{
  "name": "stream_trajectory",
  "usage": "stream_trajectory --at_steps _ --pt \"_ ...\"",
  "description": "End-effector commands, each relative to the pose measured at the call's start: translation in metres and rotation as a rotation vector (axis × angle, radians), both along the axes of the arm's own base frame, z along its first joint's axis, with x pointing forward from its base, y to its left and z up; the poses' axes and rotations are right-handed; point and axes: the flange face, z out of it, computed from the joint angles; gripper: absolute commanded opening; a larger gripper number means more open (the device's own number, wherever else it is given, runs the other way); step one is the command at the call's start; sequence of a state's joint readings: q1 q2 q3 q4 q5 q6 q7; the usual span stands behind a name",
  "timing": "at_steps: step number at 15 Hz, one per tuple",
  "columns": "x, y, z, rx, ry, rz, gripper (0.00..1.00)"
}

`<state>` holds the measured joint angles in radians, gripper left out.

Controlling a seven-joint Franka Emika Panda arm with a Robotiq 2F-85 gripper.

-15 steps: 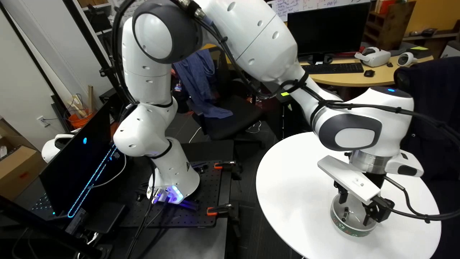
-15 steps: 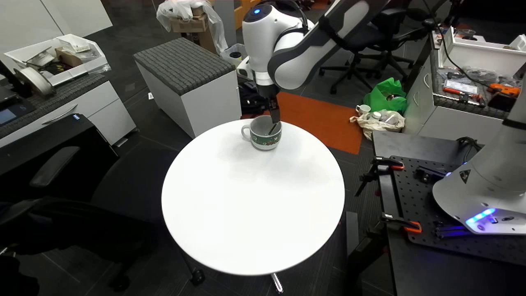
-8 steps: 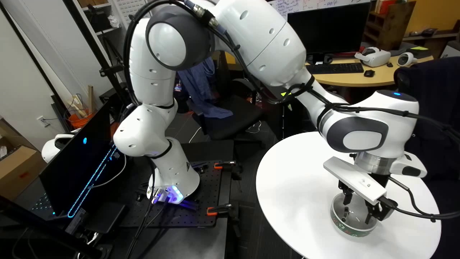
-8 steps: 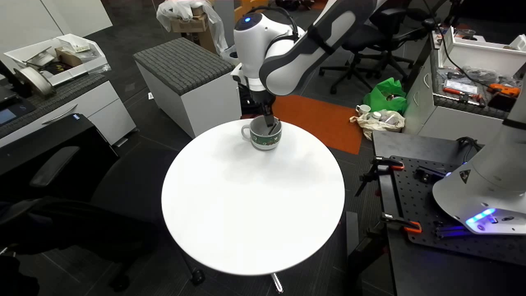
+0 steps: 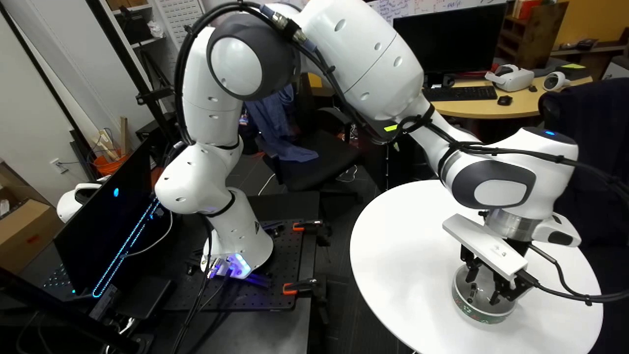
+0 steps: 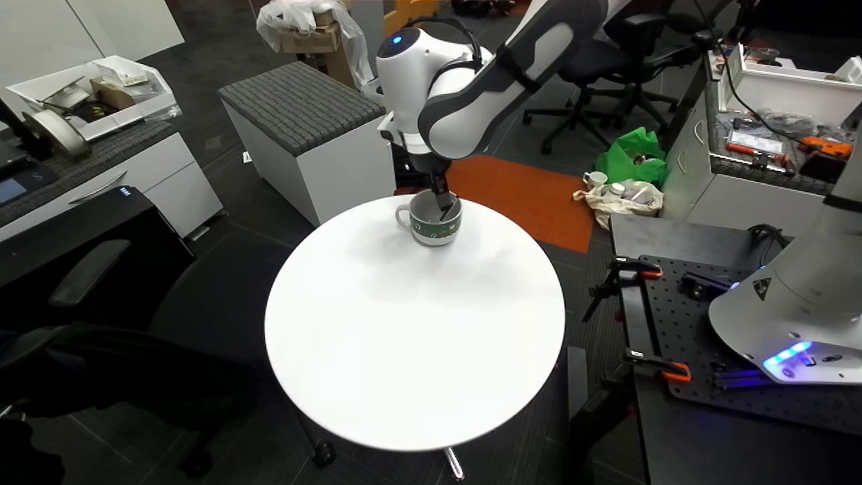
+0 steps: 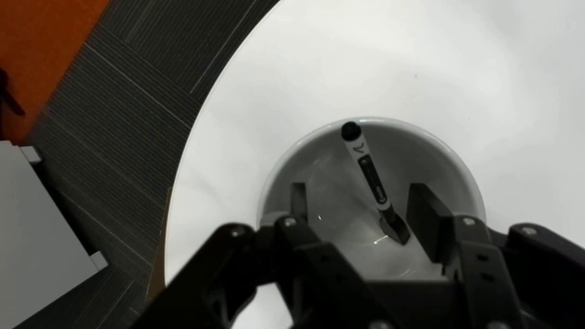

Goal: Take the marker from the mug and put it on the table

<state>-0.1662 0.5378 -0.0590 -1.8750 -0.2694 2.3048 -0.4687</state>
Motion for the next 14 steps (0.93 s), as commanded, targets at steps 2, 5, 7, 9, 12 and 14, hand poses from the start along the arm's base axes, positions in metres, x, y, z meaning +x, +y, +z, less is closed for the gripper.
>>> stream_trajectory --at_steps 2,5,7,9,12,14 --pt "0.004 0.0 0.002 0.039 0.051 -0.007 0.59" --pt "0.005 0.0 0.0 0.047 0.071 -0.014 0.56" --pt "0.007 0.0 -0.002 0.046 0.079 -0.018 0.54" --pt "0.01 0.0 -0.003 0.043 0.084 -0.022 0.53" --pt "0.013 -0.002 -0.009 0.044 0.099 -0.026 0.54" --pt "0.014 -0.003 -0.013 0.043 0.111 -0.03 0.54"
